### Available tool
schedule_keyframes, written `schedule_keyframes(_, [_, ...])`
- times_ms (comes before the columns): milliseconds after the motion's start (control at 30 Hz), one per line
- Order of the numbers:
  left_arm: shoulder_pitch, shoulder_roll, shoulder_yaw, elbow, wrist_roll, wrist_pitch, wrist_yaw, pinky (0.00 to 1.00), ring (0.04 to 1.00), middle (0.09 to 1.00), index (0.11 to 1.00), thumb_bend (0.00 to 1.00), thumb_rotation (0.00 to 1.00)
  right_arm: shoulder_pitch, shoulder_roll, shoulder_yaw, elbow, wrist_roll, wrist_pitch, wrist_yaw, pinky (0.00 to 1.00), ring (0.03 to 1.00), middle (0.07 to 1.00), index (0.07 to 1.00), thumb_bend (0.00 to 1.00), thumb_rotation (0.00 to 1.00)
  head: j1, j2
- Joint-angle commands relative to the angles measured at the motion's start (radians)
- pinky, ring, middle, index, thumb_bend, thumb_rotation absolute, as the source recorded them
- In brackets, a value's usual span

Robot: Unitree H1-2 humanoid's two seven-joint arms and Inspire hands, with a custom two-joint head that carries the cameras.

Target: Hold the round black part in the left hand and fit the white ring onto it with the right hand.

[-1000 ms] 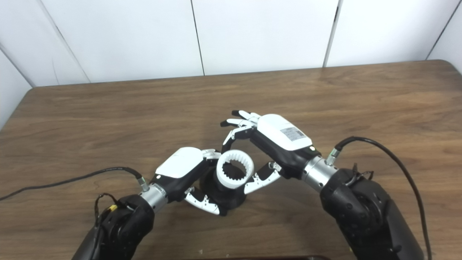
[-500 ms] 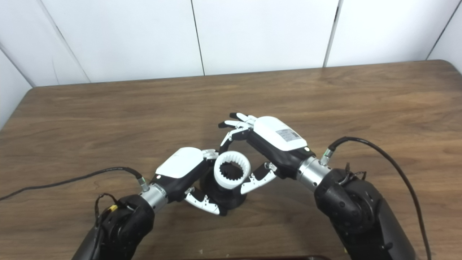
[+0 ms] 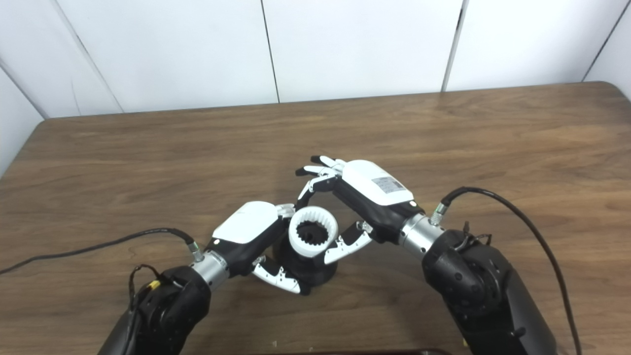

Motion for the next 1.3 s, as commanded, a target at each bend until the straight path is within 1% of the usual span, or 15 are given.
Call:
schedule_keyframes(0, [-0.032,-0.007,0.003,-0.037,0.008,0.001,0.010,0.86,0.915,0.868,0.736,0.82,0.36,-0.048,0.006,-0.001,-0.021,-0.006,-0.023,-0.011,0.98,0.984,0.889,0.494,0.52,0.16,0.000,0.001])
schedule_keyframes(67, [-0.033,-0.008,0.003,-0.040,0.011,0.007,0.005,0.87,0.918,0.872,0.740,0.82,0.36,-0.049,0.004,0.003,-0.021,-0.012,-0.025,-0.007,0.99,0.986,0.891,0.494,0.52,0.16,0.000,0.000])
schedule_keyframes(233, [-0.029,-0.010,0.002,-0.038,0.011,0.002,0.017,0.86,0.913,0.867,0.730,0.82,0.36,-0.053,0.000,0.009,-0.014,-0.012,-0.034,-0.007,0.99,0.992,0.893,0.495,0.52,0.16,0.001,0.001])
schedule_keyframes(333, [-0.035,-0.009,0.003,-0.042,0.008,0.010,0.001,0.87,0.918,0.872,0.732,0.82,0.36,-0.055,-0.002,0.012,-0.013,-0.011,-0.034,-0.004,0.99,0.993,0.894,0.495,0.52,0.16,0.002,0.003])
schedule_keyframes(700, [-0.034,-0.010,0.005,-0.037,0.008,0.002,0.018,0.86,0.911,0.868,0.725,0.82,0.36,-0.057,-0.008,0.023,-0.024,-0.023,-0.027,0.016,1.00,0.994,0.896,0.495,0.52,0.16,0.001,0.007])
schedule_keyframes(967, [-0.032,-0.004,0.000,-0.045,0.011,0.002,0.008,0.86,0.914,0.872,0.733,0.82,0.37,-0.055,-0.018,0.029,-0.031,-0.028,-0.024,0.036,1.00,0.993,0.897,0.495,0.52,0.16,0.003,0.010])
schedule_keyframes(1267, [-0.035,-0.004,-0.001,-0.046,0.011,0.006,0.001,0.87,0.917,0.874,0.732,0.82,0.37,-0.049,-0.030,0.031,-0.024,-0.035,-0.038,0.036,1.00,0.988,0.897,0.495,0.52,0.16,-0.004,0.011])
